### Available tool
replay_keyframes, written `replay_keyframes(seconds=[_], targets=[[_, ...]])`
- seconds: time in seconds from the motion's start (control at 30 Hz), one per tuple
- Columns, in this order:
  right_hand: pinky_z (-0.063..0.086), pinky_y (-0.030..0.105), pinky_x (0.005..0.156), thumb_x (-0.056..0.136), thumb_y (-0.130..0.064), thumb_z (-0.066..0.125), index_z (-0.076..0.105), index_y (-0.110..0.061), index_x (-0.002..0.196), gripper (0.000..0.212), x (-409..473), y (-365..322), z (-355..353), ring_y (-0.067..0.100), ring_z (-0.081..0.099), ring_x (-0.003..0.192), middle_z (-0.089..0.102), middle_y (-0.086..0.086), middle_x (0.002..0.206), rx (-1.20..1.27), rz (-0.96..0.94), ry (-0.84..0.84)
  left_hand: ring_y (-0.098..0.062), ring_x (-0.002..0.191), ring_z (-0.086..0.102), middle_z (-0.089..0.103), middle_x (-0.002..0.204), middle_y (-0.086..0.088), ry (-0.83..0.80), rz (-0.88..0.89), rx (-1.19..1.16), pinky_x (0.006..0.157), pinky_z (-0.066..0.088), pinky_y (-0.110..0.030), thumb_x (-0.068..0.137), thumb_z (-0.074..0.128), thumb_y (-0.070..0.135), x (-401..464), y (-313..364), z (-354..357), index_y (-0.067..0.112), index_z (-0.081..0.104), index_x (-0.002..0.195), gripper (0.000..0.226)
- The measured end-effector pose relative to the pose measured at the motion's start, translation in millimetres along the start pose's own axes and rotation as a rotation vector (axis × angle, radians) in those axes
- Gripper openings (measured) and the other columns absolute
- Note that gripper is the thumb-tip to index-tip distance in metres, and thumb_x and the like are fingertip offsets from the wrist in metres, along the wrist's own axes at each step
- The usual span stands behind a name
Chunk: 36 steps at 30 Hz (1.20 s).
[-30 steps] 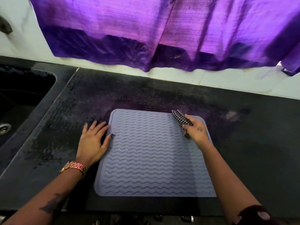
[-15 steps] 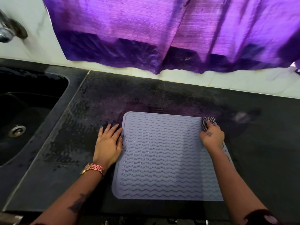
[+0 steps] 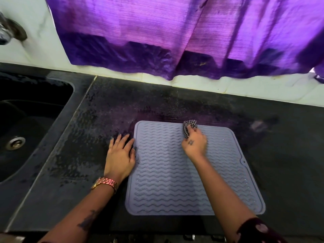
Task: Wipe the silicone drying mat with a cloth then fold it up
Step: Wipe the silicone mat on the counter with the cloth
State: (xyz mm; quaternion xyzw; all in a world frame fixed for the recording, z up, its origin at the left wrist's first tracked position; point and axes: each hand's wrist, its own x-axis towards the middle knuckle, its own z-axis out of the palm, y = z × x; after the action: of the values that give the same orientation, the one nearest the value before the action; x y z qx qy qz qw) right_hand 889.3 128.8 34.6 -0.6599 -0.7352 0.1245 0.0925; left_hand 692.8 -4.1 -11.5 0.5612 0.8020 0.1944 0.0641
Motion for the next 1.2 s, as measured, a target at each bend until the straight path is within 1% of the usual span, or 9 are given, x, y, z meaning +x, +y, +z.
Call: replay_keyframes(seconds=[0.3,0.57,0.67,0.77,0.83,0.9,1.03,1.1,1.2], targets=[[0.038,0.032,0.099,0.089,-0.026,0.052,0.026,-0.017,0.146,0.064,-24.9,-70.1,21.5,0.029,0.039,0.122,0.032,0.009,0.147,0.001,-0.211,-0.071,-0.025,0.143,0.022,0.038,0.149,-0.006,-0.011,0.01,0.003,0.119,0.001,-0.039,0.087,0.024,0.035,0.4,-0.7,0.0,0.015,0.046,0.138,0.059],[0.03,0.031,0.103,0.085,-0.023,0.056,0.04,-0.019,0.14,0.057,-39.0,-122.0,44.8,0.031,0.043,0.123,0.041,0.009,0.141,0.172,-0.336,-0.189,-0.026,0.143,0.022,0.038,0.148,-0.009,-0.022,0.027,-0.013,0.12,0.002,-0.04,0.081,0.029,0.028,1.0,-0.9,-2.0,0.01,0.045,0.138,0.062],[0.031,0.026,0.107,0.084,-0.017,0.06,0.046,-0.018,0.137,0.054,-37.6,-122.9,42.7,0.023,0.046,0.125,0.047,0.007,0.139,0.438,-0.26,-0.273,-0.027,0.142,0.024,0.04,0.147,-0.01,-0.011,0.031,-0.037,0.119,0.002,-0.04,0.081,0.029,0.027,-0.4,-1.1,-3.3,0.007,0.046,0.137,0.062],[0.052,0.023,0.085,0.084,0.0,0.06,0.048,-0.009,0.135,0.053,-36.0,-100.9,28.8,0.018,0.061,0.102,0.058,0.009,0.127,1.141,0.011,-0.477,-0.026,0.143,0.024,0.041,0.147,-0.008,0.001,0.037,-0.065,0.12,0.003,-0.041,0.083,0.027,0.029,-1.3,-1.8,-4.6,0.01,0.048,0.136,0.061],[0.056,0.023,0.07,0.083,0.008,0.057,0.051,-0.006,0.131,0.051,-33.3,-70.0,12.9,0.017,0.065,0.085,0.065,0.011,0.112,1.446,0.182,-0.475,-0.025,0.143,0.022,0.041,0.147,-0.006,-0.002,0.03,-0.079,0.12,0.001,-0.04,0.082,0.026,0.03,-1.3,-3.2,-5.1,0.012,0.049,0.136,0.061],[0.058,0.026,0.069,0.082,0.009,0.057,0.054,-0.012,0.127,0.05,-28.8,-26.2,-6.2,0.019,0.067,0.083,0.066,0.01,0.108,1.523,0.276,-0.378,-0.024,0.143,0.022,0.041,0.147,-0.006,-0.003,0.02,-0.091,0.12,0.001,-0.04,0.081,0.026,0.03,-0.9,-4.3,-4.5,0.012,0.05,0.135,0.061],[0.056,0.027,0.072,0.082,0.003,0.061,0.055,-0.018,0.128,0.052,-24.4,77.5,-42.9,0.018,0.065,0.087,0.065,0.007,0.115,1.054,0.309,0.043,-0.025,0.142,0.023,0.042,0.146,-0.007,-0.004,0.016,-0.082,0.119,0.003,-0.041,0.081,0.027,0.03,0.0,-5.3,-2.5,0.012,0.051,0.134,0.061],[0.052,0.037,0.088,0.081,-0.004,0.064,0.056,-0.021,0.128,0.051,-28.5,122.5,-56.5,0.029,0.064,0.096,0.065,0.013,0.118,0.66,0.366,0.226,-0.025,0.142,0.024,0.042,0.146,-0.007,0.002,0.018,-0.079,0.12,0.003,-0.04,0.081,0.027,0.03,0.3,-5.8,-1.5,0.011,0.052,0.134,0.061],[0.044,0.04,0.097,0.08,-0.01,0.063,0.056,-0.022,0.129,0.051,-39.5,157.7,-59.9,0.036,0.058,0.109,0.062,0.016,0.123,0.281,0.42,0.225,-0.026,0.142,0.025,0.043,0.145,-0.008,0.011,0.023,-0.072,0.119,0.003,-0.041,0.081,0.027,0.03,0.6,-6.1,-0.7,0.011,0.052,0.133,0.061]])
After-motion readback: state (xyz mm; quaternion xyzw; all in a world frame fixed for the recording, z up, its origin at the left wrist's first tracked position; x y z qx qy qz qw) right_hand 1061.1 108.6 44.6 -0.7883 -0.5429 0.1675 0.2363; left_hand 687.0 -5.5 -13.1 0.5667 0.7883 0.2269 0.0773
